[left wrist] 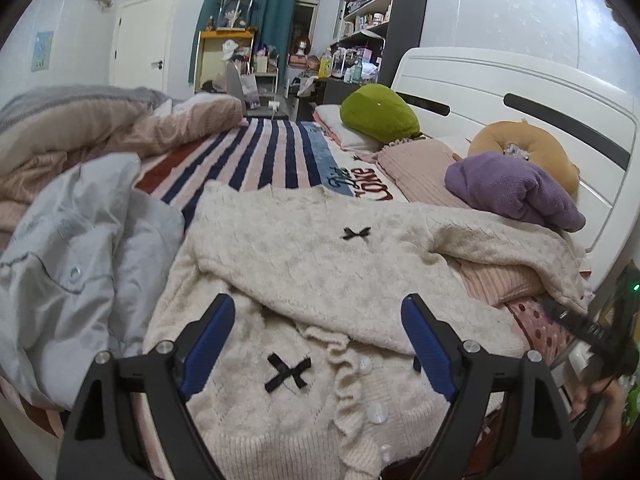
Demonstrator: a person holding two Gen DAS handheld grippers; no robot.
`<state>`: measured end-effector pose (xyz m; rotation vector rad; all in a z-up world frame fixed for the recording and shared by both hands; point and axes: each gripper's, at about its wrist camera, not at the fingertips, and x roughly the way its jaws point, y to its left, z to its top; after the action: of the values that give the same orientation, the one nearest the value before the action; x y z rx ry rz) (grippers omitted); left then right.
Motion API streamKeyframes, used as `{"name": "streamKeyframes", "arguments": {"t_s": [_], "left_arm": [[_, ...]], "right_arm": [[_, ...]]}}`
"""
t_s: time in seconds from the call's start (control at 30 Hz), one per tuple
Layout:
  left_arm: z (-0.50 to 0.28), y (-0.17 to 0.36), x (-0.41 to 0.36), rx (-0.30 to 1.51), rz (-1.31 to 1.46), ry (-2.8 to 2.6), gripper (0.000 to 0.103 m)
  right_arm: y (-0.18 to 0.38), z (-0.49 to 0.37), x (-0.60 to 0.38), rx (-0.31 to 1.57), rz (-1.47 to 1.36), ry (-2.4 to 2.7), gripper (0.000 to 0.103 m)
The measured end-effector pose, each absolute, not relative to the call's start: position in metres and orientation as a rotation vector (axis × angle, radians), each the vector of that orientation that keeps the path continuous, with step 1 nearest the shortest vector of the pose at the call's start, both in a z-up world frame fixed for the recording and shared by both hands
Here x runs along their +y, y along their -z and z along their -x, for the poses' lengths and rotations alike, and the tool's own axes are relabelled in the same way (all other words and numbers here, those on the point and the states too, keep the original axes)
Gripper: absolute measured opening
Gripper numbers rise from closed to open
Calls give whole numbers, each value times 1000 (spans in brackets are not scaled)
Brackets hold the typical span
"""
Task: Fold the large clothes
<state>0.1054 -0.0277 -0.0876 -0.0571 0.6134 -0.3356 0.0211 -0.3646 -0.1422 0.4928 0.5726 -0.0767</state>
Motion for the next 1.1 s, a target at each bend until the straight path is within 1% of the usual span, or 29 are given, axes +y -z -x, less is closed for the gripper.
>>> {"name": "streamKeyframes", "arguments": {"t_s": [0.03,0.07,0.1,0.2,0.3,0.37,0.5,0.63,0.8,0.83,0.87,0.9,0.93,0.97,1.1], "left_arm": [[-105,85,-29,602,47,325,88],[-105,83,-30,592,43,314,92],[-104,81,-31,574,44,299,94],[-101,75,-32,536,44,297,98],[-100,73,-35,526,14,285,100],[-101,76,-34,536,-2,259,100],[-105,81,-27,568,25,234,101],[-109,85,-25,588,58,226,101],[-111,85,-24,578,40,209,101],[-112,84,-22,575,43,206,101],[-113,84,-21,573,49,204,101],[-113,84,-18,571,59,205,101],[-114,84,-16,570,71,208,101],[-114,84,-13,568,80,210,101],[-113,87,-1,554,101,200,101]], "right_arm": [[138,-17,-376,547,-497,104,56],[134,-13,-387,519,-502,129,63],[133,-9,-399,489,-516,157,69],[142,-5,-434,452,-623,187,70],[155,-12,-452,432,-651,188,70],[165,-19,-462,416,-663,208,70],[183,-37,-478,424,-778,125,70],[181,-59,-468,429,-732,73,70],[162,-69,-467,331,-693,95,69],[160,-70,-470,315,-696,104,67],[158,-73,-473,310,-698,118,56],[156,-78,-474,317,-691,144,30],[153,-85,-474,336,-667,176,18],[150,-84,-474,350,-637,193,9],[120,-81,-448,282,-491,193,6]]}}
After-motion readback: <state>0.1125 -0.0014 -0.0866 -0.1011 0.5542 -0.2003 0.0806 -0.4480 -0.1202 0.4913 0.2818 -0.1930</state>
